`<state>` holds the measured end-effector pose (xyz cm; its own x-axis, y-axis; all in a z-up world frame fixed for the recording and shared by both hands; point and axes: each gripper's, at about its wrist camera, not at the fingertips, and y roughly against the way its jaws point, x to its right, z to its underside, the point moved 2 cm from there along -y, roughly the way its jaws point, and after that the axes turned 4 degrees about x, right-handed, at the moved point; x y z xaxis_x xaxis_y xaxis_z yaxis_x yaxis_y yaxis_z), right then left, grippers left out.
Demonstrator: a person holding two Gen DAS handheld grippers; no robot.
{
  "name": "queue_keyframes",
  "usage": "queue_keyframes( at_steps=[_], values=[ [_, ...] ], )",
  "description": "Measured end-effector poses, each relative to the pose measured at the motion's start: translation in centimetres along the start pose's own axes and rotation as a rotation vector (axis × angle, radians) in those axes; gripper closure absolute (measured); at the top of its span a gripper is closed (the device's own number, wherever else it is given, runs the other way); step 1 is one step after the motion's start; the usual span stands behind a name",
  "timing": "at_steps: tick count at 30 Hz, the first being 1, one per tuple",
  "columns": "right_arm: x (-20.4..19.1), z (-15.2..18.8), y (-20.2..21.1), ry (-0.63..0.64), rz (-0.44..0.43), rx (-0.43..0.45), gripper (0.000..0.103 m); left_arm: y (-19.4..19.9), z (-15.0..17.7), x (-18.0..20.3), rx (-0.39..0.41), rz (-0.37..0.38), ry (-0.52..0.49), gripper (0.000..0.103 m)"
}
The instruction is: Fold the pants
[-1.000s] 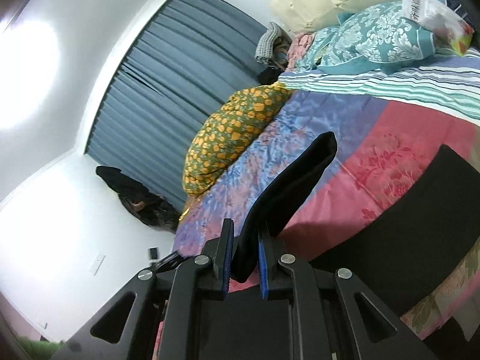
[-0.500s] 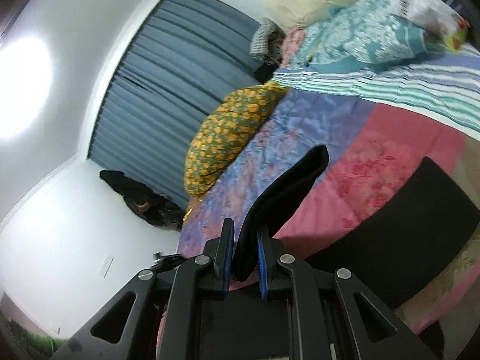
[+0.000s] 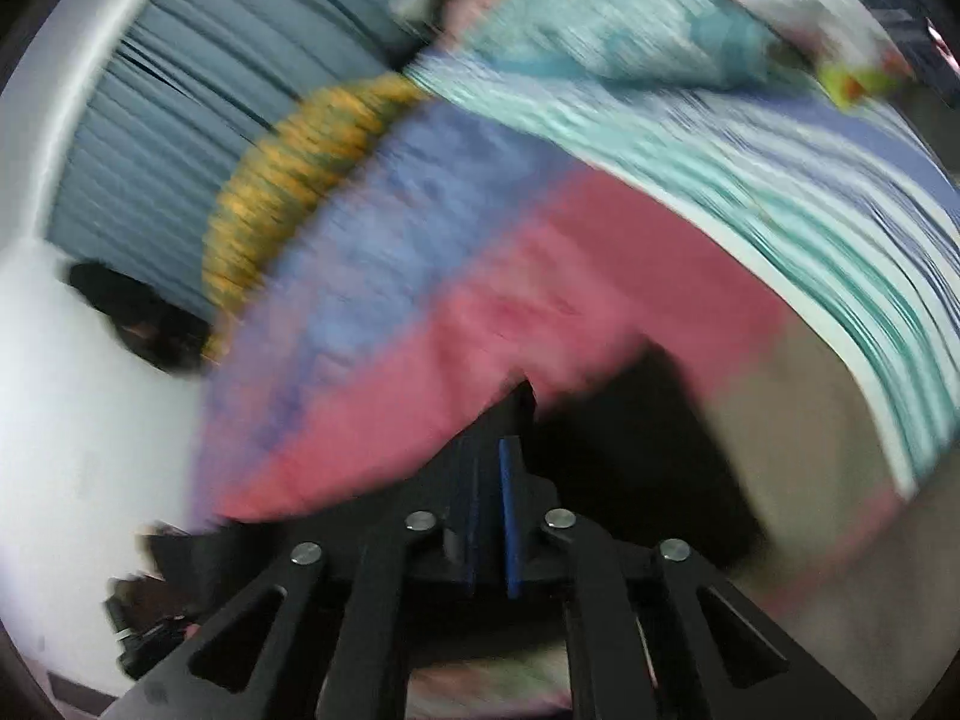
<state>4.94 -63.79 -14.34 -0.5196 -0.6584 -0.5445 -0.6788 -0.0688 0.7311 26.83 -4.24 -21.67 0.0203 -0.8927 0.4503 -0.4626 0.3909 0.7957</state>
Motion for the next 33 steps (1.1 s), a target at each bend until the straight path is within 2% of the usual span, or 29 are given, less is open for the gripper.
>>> queue_keyframes(
  at_steps=[2, 6, 8, 9, 11, 12, 13, 15, 18, 21, 22, 23, 24, 26, 29, 31, 33],
  values=[
    [1.6, 0.9, -0.6, -0.015, 0.042, -0.044, 0.097, 0.0, 1.2, -0.6, 0.001, 0.005, 0.032, 0.096],
    [2.2, 2.4, -1.1, 0.023, 0.053, -0.102, 0.097, 0.2, 0.9, 0.4, 0.018, -0.01, -0.032, 0.095],
    [1.9, 2.7, -0.9, 0.047, 0.056, -0.094, 0.091, 0.4, 0.9, 0.6, 0.026, -0.008, -0.039, 0.095],
    [1.9, 2.7, -0.6, 0.048, 0.059, -0.078, 0.082, -0.1, 0.8, 0.6, 0.026, -0.007, -0.038, 0.095],
    [2.2, 2.8, -0.1, 0.043, 0.072, -0.048, 0.033, -0.2, 0.7, 0.7, 0.027, -0.008, -0.038, 0.095],
    [2.3, 2.6, 0.2, 0.041, 0.086, -0.02, 0.032, 0.1, 1.1, 0.5, 0.029, -0.009, -0.041, 0.095],
    [2.5, 2.5, 0.6, 0.038, 0.09, -0.001, 0.032, 0.1, 1.2, 0.6, 0.031, -0.013, -0.047, 0.095],
    [2.5, 2.2, 0.4, 0.042, 0.067, -0.021, 0.032, 0.2, 1.5, 0.5, 0.032, -0.014, -0.051, 0.095],
    [1.1, 2.2, -1.2, 0.146, 0.046, -0.094, 0.035, 0.1, 1.7, 0.4, 0.029, -0.019, -0.048, 0.095],
    [-0.1, 2.8, -3.8, 0.241, 0.09, -0.184, 0.044, -0.1, 1.6, 0.8, 0.029, -0.025, -0.051, 0.095],
    [-0.3, 3.0, -4.3, 0.262, 0.097, -0.205, 0.06, 0.0, 1.6, 0.8, 0.031, -0.026, -0.055, 0.095],
    [-0.5, 3.2, -4.9, 0.282, 0.1, -0.228, 0.084, 0.1, 1.7, 0.8, 0.032, -0.026, -0.057, 0.095],
    [-0.8, 3.6, -5.4, 0.321, 0.132, -0.251, 0.084, 0.2, 1.7, 0.9, 0.034, -0.027, -0.061, 0.095],
    [-1.5, 3.6, -5.1, 0.373, 0.155, -0.241, 0.09, 0.4, 1.8, 1.0, 0.037, -0.024, -0.068, 0.095],
    [-2.7, 3.2, -3.0, 0.469, 0.226, -0.185, 0.091, 1.1, 2.5, 2.0, 0.035, 0.001, -0.09, 0.096],
    [-3.1, 2.9, -1.7, 0.545, 0.309, -0.146, 0.091, 1.4, 3.3, 3.1, 0.031, 0.017, -0.13, 0.096],
    [-2.3, 2.5, -1.1, 0.544, 0.366, -0.136, 0.091, 1.6, 4.3, 4.4, 0.023, 0.026, -0.174, 0.096]
  ],
)
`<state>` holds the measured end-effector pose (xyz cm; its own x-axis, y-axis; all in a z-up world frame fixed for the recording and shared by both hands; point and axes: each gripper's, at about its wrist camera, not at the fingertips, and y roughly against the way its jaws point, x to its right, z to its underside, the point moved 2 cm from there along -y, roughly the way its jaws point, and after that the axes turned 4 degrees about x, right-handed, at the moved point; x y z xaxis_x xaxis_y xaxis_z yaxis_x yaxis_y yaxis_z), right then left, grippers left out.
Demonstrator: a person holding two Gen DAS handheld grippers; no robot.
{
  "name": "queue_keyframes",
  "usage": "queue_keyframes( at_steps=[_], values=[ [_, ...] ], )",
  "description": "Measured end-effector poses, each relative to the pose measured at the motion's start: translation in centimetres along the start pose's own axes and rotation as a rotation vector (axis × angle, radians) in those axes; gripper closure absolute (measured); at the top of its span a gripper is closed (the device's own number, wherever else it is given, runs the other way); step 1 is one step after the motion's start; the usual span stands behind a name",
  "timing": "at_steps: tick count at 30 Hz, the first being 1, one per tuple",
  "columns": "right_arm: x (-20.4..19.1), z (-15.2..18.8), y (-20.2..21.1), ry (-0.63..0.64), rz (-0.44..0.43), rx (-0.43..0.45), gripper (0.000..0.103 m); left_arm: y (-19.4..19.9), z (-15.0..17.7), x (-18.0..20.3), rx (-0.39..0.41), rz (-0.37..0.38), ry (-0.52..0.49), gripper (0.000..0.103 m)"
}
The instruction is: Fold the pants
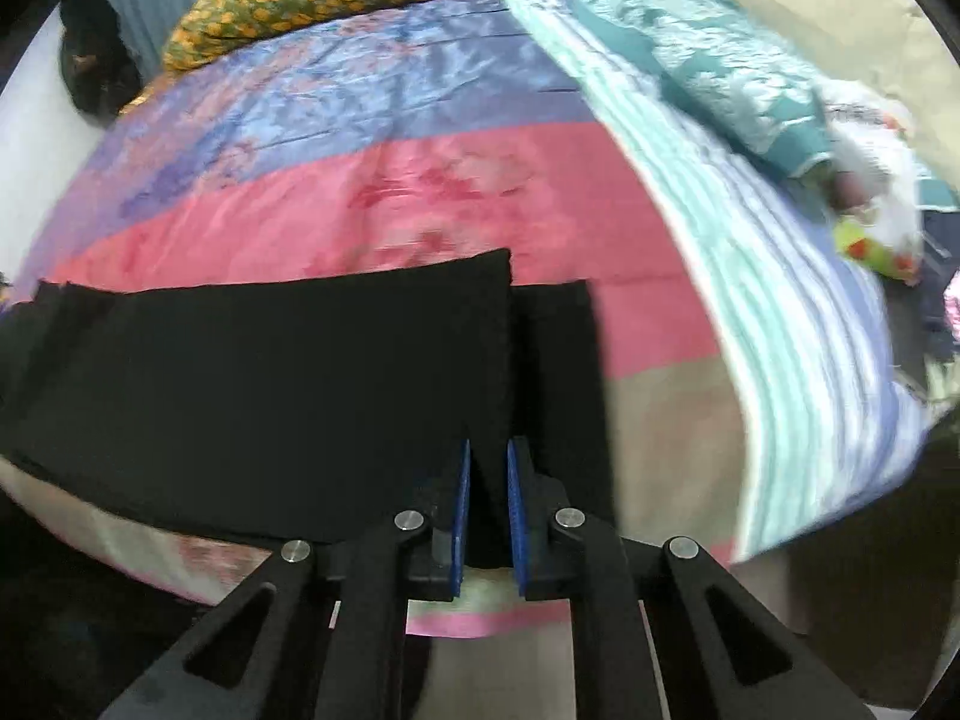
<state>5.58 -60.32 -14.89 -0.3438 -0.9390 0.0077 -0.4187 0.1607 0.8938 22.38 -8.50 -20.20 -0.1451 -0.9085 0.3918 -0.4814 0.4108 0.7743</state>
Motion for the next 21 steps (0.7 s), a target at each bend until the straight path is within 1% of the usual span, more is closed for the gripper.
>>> queue_keyframes(
  at_steps=[3, 5, 9, 12, 16, 21],
  values=[
    [1.7, 0.2, -0.9, -0.041, 0.046, -0.034, 0.092, -0.7, 1.2, 1.3, -0.033, 0.0, -0.046, 0.096],
    [2.2, 0.3, -1.3, -0.047, 0.079, -0.042, 0.096, -1.3, 1.8, 1.2, -0.064, 0.003, -0.027, 0.096],
    [2.5, 0.0, -1.9, -0.022, 0.127, -0.04, 0.097, -1.5, 2.0, 1.0, -0.08, -0.007, -0.029, 0.096],
    [2.0, 0.0, -2.6, 0.0, 0.149, -0.051, 0.097, -1.7, 2.5, 1.1, -0.092, -0.027, -0.042, 0.096],
    [1.9, 0.1, -3.2, -0.001, 0.159, -0.059, 0.097, -2.0, 2.9, 0.9, -0.102, -0.045, -0.038, 0.096],
    [1.7, 0.3, -3.5, -0.008, 0.167, -0.059, 0.097, -2.5, 3.7, 0.9, -0.131, -0.092, -0.045, 0.098]
  ],
)
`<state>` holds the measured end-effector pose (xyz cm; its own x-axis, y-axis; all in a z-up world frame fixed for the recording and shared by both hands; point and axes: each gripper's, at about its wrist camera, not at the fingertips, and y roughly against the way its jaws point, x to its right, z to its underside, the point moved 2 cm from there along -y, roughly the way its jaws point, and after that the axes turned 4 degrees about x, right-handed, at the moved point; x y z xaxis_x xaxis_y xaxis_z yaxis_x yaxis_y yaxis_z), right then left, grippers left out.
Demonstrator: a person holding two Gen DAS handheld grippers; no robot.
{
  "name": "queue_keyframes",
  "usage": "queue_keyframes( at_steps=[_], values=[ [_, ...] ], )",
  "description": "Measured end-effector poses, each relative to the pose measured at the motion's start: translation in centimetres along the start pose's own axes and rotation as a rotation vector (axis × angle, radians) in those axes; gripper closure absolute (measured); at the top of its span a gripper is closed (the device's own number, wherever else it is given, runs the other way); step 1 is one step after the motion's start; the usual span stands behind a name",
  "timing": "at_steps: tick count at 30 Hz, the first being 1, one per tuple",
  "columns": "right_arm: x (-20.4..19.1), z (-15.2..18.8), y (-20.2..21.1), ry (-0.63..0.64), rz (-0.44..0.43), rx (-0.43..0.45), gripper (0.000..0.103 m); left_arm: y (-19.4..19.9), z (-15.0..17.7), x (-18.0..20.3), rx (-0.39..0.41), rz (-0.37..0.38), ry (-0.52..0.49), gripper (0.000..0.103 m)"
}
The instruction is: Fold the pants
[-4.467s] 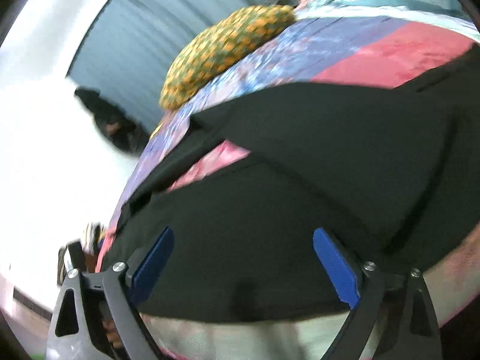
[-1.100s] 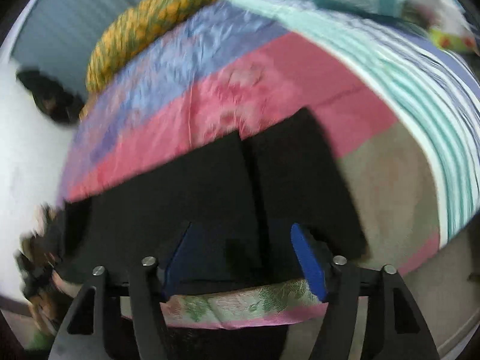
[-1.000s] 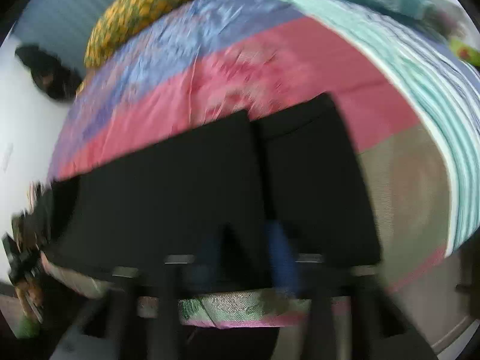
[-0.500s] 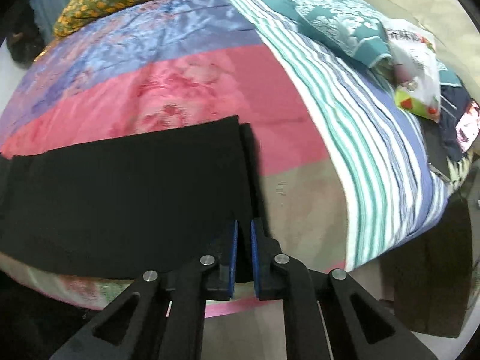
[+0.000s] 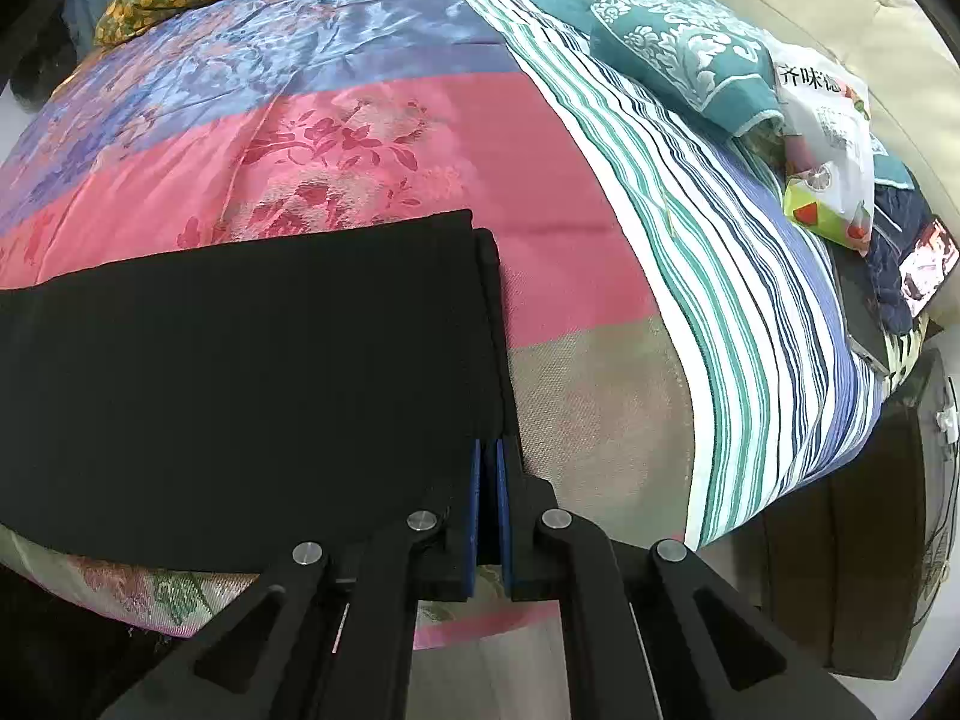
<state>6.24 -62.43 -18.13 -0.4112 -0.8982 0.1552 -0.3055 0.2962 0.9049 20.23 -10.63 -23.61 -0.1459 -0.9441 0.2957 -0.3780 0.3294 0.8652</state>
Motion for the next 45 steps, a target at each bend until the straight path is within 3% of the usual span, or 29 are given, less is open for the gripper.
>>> queue_keyframes(
  at_steps=[2, 4, 5, 7, 8, 10, 14, 16, 18, 20, 21, 23, 26, 29, 30, 31, 32, 34, 37, 39, 41, 45],
  values=[
    [-0.2, 0.0, 0.0, 0.001, 0.006, 0.0, 0.097, 0.0, 0.1, 0.0, -0.011, -0.008, 0.003, 0.096],
    [-0.4, 0.0, -0.1, 0.008, 0.016, 0.001, 0.097, 0.1, 0.3, -0.4, -0.043, -0.012, 0.022, 0.089],
    [-0.4, 0.0, -0.1, 0.006, 0.021, 0.006, 0.096, 0.3, 0.5, -0.7, -0.059, -0.012, 0.035, 0.072],
    [-0.3, 0.1, 0.0, -0.01, 0.018, 0.017, 0.09, 1.4, 1.5, -2.0, -0.094, -0.042, 0.053, 0.051],
    [-0.1, 0.1, 0.1, -0.031, 0.005, 0.024, 0.079, 2.2, 2.0, -2.5, -0.091, -0.04, 0.055, 0.05],
    [0.4, 0.1, 0.3, -0.075, -0.007, 0.032, 0.061, 4.1, 2.5, -3.5, -0.069, -0.028, 0.051, 0.05],
    [0.8, -0.2, 2.9, -0.142, -0.001, 0.115, 0.059, 7.8, 0.0, -5.4, 0.098, -0.06, 0.012, 0.05],
    [0.0, -0.9, 4.9, -0.163, -0.021, 0.167, 0.059, 7.4, -2.6, -6.2, 0.145, -0.087, -0.01, 0.05],
    [-1.6, -1.7, 6.8, -0.18, -0.081, 0.21, 0.058, 5.7, -4.5, -7.1, 0.151, -0.124, -0.044, 0.052],
    [-3.9, -2.4, 8.3, -0.181, -0.151, 0.235, 0.046, 2.5, -5.0, -8.9, 0.081, -0.282, -0.094, 0.09],
    [-5.3, -2.7, 8.9, -0.176, -0.182, 0.245, 0.042, 1.3, -4.6, -10.2, 0.03, -0.348, -0.088, 0.094],
    [-8.5, -3.0, 9.7, -0.159, -0.244, 0.26, 0.033, 2.1, -3.7, -11.8, 0.05, -0.393, -0.069, 0.098],
    [-13.5, -2.4, 8.8, -0.134, -0.331, 0.225, 0.032, 3.5, -3.1, -12.7, 0.05, -0.48, -0.079, 0.098],
    [-17.0, -1.6, 5.5, -0.13, -0.375, 0.131, 0.032, 4.4, -2.6, -13.9, 0.05, -0.498, -0.054, 0.095],
    [-17.8, -1.3, 3.8, -0.141, -0.393, 0.071, 0.032, 5.0, -2.6, -14.2, 0.06, -0.473, -0.027, 0.089],
    [-18.4, -1.1, 2.7, -0.155, -0.396, 0.025, 0.032, 5.4, -3.0, -14.0, 0.077, -0.452, -0.011, 0.068],
    [-18.6, -1.0, 2.1, -0.163, -0.383, 0.009, 0.032, 6.0, -3.2, -13.9, 0.107, -0.422, -0.001, 0.038],
    [-18.9, -1.3, 2.1, -0.168, -0.364, 0.041, 0.031, 6.1, -4.5, -13.2, 0.166, -0.386, -0.005, 0.018],
    [-18.9, -1.1, 1.8, -0.183, -0.369, 0.043, 0.028, 5.0, -7.1, -12.7, 0.213, -0.342, -0.042, 0.018],
    [-18.8, -1.0, 1.8, -0.205, -0.379, 0.053, 0.026, 3.5, -8.3, -13.3, 0.198, -0.373, -0.049, 0.023],
    [-19.0, -0.9, 1.6, -0.213, -0.389, 0.064, 0.023, 1.1, -8.6, -15.5, 0.092, -0.505, -0.033, 0.075],
    [-19.5, -0.6, 1.6, -0.185, -0.385, 0.097, 0.015, 2.5, -8.6, -17.3, 0.1, -0.617, 0.026, 0.083]
  ],
)
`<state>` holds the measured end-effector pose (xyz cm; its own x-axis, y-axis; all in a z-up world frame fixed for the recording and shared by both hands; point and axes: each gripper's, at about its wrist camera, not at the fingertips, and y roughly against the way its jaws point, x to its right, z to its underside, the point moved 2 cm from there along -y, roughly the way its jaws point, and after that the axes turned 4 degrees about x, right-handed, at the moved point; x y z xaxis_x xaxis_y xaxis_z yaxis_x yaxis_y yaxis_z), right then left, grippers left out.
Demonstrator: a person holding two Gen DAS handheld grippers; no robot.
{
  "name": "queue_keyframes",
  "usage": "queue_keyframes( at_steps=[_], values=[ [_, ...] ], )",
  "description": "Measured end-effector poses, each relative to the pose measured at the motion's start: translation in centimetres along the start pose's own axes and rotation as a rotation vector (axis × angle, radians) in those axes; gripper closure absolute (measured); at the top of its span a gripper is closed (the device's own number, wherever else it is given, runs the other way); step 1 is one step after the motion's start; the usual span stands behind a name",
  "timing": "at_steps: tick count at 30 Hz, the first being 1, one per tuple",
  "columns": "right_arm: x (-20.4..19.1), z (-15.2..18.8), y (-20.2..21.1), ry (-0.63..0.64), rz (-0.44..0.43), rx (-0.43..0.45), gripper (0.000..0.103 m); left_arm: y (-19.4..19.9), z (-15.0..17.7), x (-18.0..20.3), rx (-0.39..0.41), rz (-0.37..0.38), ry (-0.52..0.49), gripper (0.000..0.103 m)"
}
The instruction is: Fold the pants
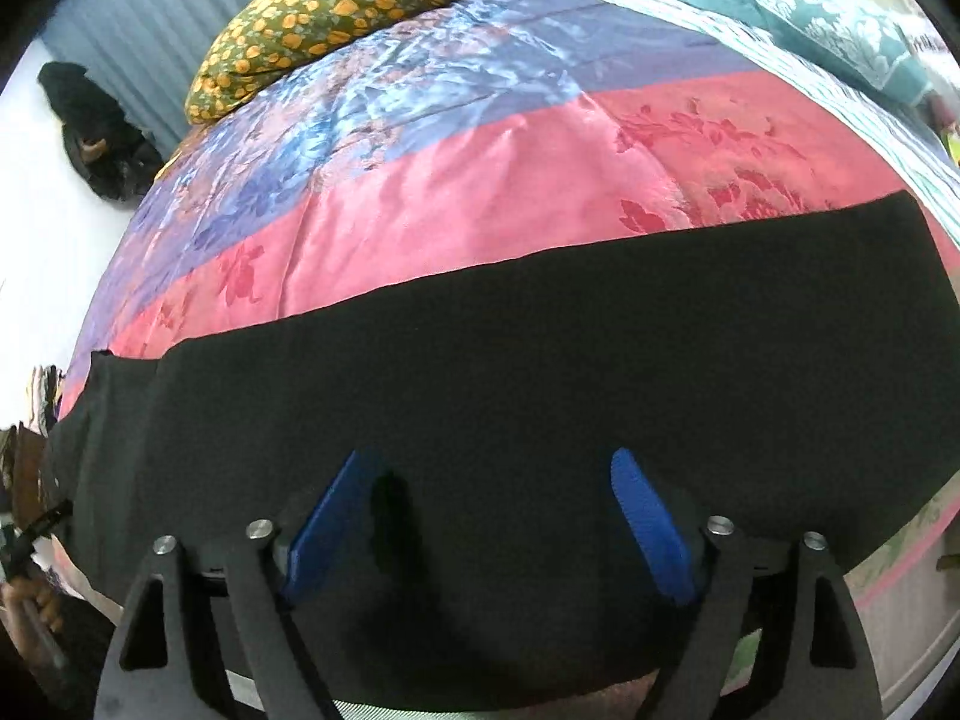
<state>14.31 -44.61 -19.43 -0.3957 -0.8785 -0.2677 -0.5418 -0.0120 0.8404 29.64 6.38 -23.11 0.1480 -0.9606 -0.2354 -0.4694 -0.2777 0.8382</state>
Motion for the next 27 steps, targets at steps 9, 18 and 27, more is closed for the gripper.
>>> queue_keyframes(
  at_steps=[9, 18, 27],
  values=[
    [-1.7, 1.1, -0.8, 0.1, 0.075, 0.047, 0.0, 3.1, -4.5, 4.3, 0.135, 0.282, -0.05, 0.024],
    [-1.9, 1.4, -0.7, 0.114, 0.061, 0.057, 0.0, -5.4, -8.5, 5.7, 0.0, 0.045, -0.084, 0.036],
    [-1.8, 1.7, -0.7, 0.134, 0.053, 0.074, 0.0, -0.5, -7.3, 8.7, 0.144, 0.18, -0.206, 0.017]
  ],
)
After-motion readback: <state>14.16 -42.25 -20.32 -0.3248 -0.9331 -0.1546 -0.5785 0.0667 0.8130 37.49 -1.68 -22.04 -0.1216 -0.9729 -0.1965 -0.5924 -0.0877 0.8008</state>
